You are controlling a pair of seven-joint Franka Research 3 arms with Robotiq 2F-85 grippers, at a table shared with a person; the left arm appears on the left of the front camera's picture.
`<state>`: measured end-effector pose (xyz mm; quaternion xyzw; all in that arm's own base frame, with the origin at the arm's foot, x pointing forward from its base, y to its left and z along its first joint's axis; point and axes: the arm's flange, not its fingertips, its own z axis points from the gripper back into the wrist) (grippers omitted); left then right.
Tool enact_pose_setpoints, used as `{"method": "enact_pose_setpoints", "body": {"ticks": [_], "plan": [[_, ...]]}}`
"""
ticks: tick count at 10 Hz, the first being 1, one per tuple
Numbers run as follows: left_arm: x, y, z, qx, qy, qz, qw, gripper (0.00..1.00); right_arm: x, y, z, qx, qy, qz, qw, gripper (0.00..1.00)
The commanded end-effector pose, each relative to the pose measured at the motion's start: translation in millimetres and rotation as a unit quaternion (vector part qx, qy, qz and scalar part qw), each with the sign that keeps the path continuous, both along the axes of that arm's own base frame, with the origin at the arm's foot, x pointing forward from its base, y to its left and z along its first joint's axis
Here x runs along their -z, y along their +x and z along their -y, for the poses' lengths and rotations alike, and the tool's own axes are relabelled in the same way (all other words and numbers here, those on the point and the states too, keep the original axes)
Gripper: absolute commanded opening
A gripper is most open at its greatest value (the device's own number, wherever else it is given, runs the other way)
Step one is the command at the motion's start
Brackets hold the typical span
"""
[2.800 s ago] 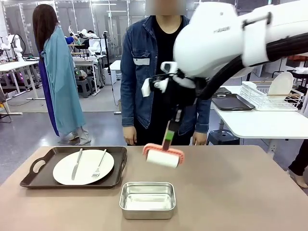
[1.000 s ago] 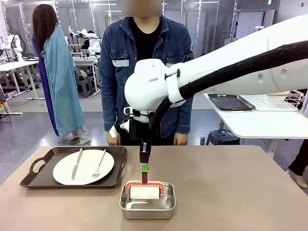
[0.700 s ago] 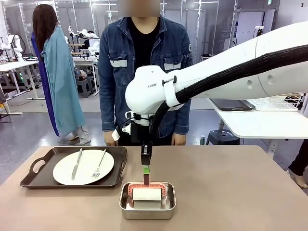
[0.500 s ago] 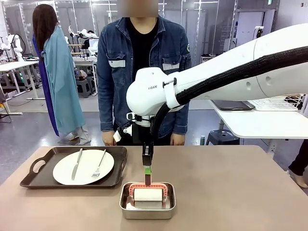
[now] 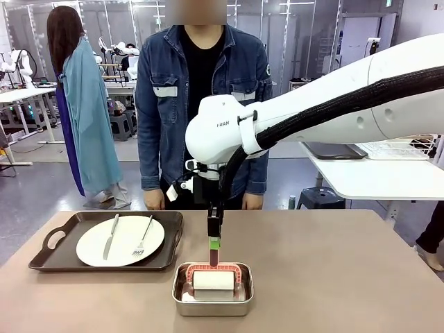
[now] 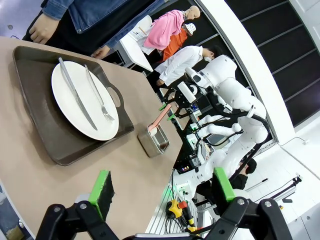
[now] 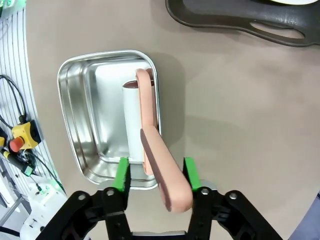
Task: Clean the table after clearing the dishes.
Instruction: Place the Lint Roller back on top of the Airtight Container.
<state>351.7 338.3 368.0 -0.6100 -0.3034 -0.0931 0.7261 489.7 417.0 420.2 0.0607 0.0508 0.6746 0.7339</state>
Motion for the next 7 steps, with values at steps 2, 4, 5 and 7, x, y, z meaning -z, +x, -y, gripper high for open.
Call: {"method": "enact_pose_setpoints", "body": {"ticks": [2,4,5,7], "plan": [[-2,-4,0,0.001,0.008,-0.003,1.000,1.00,-10,-6,3,0.010,-0.008,0.025,1.000,0.78],[-2,-4,0,0.001,0.008,-0.003,1.000,1.00,-14,-9,7,0.007,0.000,0.039,0.999,1.00],[-2,-4,0,0.001,0.008,-0.003,1.000,1.00,-15,-9,9,0.010,0.002,0.044,0.999,1.00],[-2,-4,0,0.001,0.008,-0.003,1.000,1.00,-18,-9,16,-0.016,0.013,0.050,0.999,1.00]]}}
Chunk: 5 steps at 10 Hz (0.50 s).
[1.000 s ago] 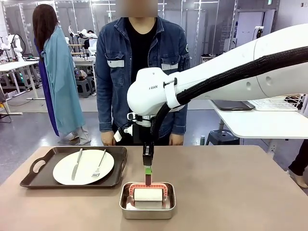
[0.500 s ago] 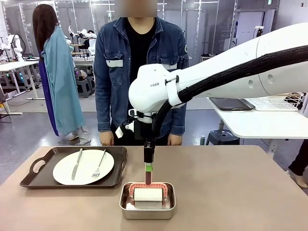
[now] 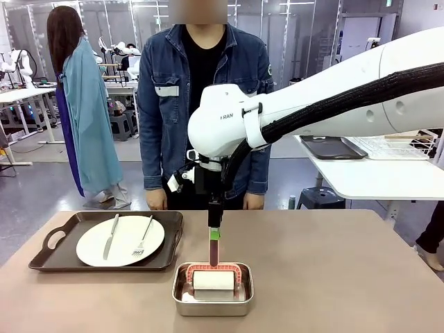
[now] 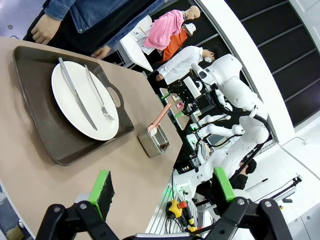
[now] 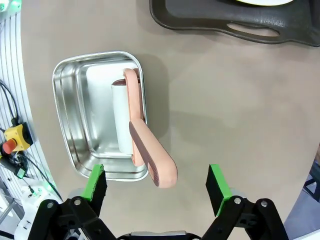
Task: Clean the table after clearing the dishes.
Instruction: Place the Lint Roller back on top of the Airtight Container.
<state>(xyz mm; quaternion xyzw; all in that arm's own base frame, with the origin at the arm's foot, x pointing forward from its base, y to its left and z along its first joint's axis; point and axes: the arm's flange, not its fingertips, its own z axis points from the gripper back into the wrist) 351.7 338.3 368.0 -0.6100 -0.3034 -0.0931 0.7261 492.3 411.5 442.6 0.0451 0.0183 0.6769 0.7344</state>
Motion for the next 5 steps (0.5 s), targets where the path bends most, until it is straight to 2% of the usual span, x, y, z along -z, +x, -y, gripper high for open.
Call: {"method": "enact_pose_setpoints", "body": {"ticks": [1,5], "plan": [[-1.6,-3.5,0.1,0.001,0.008,-0.003,1.000,1.00,1.4,0.0,-1.8,0.002,-0.002,-0.005,1.000,1.00],[-1.6,-3.5,0.1,0.001,0.008,-0.003,1.000,1.00,1.4,0.0,-1.8,0.002,-0.002,-0.005,1.000,1.00]]}}
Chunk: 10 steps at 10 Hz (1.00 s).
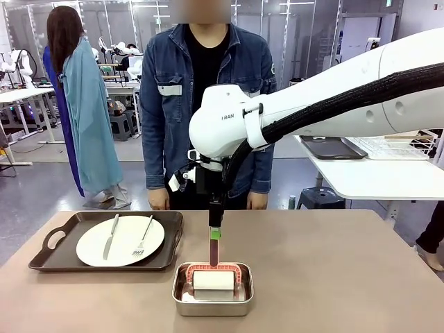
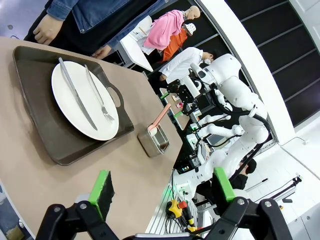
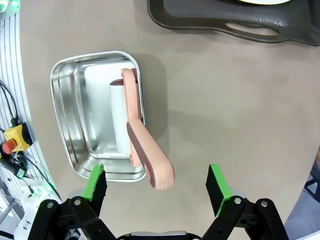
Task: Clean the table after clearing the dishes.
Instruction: Place the Lint Roller back on top of the Airtight Container, then when the right (or left) Handle tray is removed, use the right hand (or left hand) to clean the right (or left) side of the table with the Lint Roller.
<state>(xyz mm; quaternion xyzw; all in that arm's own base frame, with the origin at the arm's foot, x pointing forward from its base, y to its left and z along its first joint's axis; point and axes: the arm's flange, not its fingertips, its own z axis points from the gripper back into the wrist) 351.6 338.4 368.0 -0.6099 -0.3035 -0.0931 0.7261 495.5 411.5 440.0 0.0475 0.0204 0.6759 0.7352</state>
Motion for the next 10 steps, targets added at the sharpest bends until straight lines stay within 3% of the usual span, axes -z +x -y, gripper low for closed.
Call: {"method": "enact_pose_setpoints", "body": {"ticks": [1,10], "plan": [[-1.6,-3.5,0.2,0.001,0.008,-0.003,1.000,1.00,-1.2,-3.2,-1.8,0.001,-0.003,-0.002,1.000,1.00],[-1.6,-3.5,0.2,0.001,0.008,-0.003,1.000,1.00,-0.2,-0.3,-0.6,-0.001,0.000,0.000,1.000,1.00]]}}
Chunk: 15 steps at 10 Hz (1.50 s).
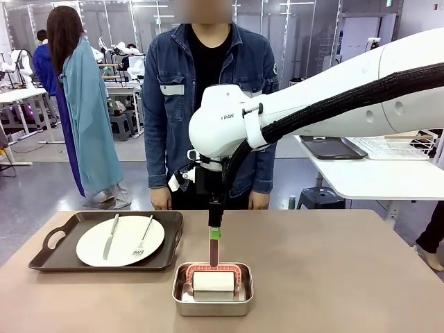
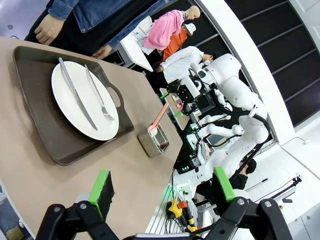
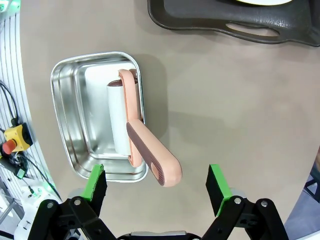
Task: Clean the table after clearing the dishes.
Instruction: When the right (or left) Handle tray is removed, use the right hand (or left hand) to clean the right (or left) side of the table with the Lint Roller.
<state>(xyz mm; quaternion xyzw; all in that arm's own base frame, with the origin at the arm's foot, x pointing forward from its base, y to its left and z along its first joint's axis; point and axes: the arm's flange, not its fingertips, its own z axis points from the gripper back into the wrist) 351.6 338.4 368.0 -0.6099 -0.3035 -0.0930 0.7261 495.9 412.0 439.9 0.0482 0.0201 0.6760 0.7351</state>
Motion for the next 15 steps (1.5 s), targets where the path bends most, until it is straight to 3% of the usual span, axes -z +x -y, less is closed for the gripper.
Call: {"method": "enact_pose_setpoints", "body": {"ticks": [1,3,5,7,10,11,12,13,15], "plan": [[-2,-3,0,0.001,0.008,-0.003,1.000,1.00,-16,9,14,0.048,0.079,-0.030,0.995,1.00],[-2,-3,0,0.001,0.008,-0.003,1.000,1.00,-35,26,66,0.164,0.205,-0.072,0.962,1.00],[-2,-3,0,0.001,0.008,-0.003,1.000,1.00,-35,26,114,0.251,0.254,-0.107,0.928,1.00],[-2,-3,0,0.001,0.008,-0.003,1.000,1.00,-28,20,173,0.385,0.310,-0.162,0.854,1.00],[-2,-3,0,0.001,0.008,-0.003,1.000,1.00,-23,-2,248,0.451,0.406,-0.279,0.745,1.00],[-2,-3,0,0.001,0.008,-0.003,1.000,1.00,-22,-24,268,0.471,0.414,-0.281,0.727,1.00],[-2,-3,0,0.001,0.008,-0.003,1.000,1.00,-21,-43,289,0.495,0.422,-0.258,0.714,1.00],[-2,-3,0,0.001,0.008,-0.003,1.000,1.00,-20,-58,305,0.495,0.428,-0.252,0.713,1.00],[-2,-3,0,0.001,0.008,-0.003,1.000,1.00,-14,-84,330,0.472,0.419,-0.236,0.739,1.00]]}}
